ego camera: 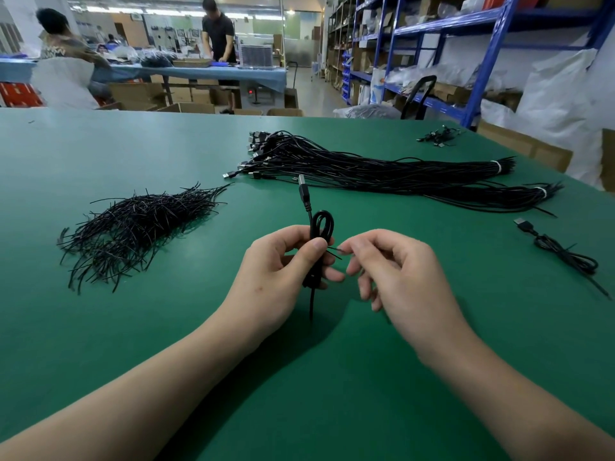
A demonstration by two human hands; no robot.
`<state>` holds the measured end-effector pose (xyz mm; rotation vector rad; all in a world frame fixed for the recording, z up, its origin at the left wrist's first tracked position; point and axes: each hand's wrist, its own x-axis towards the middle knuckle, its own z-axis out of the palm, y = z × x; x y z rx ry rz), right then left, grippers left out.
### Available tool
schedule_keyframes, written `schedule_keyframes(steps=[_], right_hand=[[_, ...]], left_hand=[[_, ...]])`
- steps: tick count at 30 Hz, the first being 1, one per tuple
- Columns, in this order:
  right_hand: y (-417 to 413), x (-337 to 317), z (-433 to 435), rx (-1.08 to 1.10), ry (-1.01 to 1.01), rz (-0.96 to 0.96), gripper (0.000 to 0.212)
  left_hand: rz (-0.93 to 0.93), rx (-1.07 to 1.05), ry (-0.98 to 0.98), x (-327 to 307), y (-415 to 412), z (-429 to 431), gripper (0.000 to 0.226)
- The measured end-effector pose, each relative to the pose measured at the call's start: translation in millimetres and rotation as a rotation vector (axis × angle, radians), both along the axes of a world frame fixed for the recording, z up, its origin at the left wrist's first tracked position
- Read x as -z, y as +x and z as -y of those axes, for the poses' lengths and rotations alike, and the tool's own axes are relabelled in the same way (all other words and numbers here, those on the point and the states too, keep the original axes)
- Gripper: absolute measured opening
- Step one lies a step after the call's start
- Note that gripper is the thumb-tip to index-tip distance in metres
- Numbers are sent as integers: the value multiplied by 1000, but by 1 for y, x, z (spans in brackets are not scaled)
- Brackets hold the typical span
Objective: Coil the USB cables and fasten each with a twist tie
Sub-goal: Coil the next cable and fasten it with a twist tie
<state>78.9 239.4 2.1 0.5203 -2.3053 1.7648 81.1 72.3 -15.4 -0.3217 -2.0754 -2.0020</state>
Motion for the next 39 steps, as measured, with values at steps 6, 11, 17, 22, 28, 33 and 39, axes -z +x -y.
schedule_keyframes(steps=[6, 11, 17, 22, 28, 33, 39], right_hand=[[-3, 3, -3, -35, 67, 81, 10], [-3, 3, -3, -32, 113, 9, 9], [-2, 1, -3, -13, 147, -25, 13], [-5, 2, -5, -10, 144, -37, 13], [-9, 2, -9, -73, -5, 114, 10], [-9, 0, -11, -117, -60, 197, 10], [-10, -2, -13, -167, -129, 296, 8]], left_hand=[[-17, 41, 39, -2, 1, -1, 14], [-21, 58, 22, -1, 1, 0, 14], [-18, 40, -8, 1, 0, 1, 11], [7, 83, 61, -1, 1, -1, 17], [24, 135, 140, -3, 2, -4, 24], [16, 150, 110, -5, 3, -3, 26], [-5, 179, 116, -7, 5, -4, 28]])
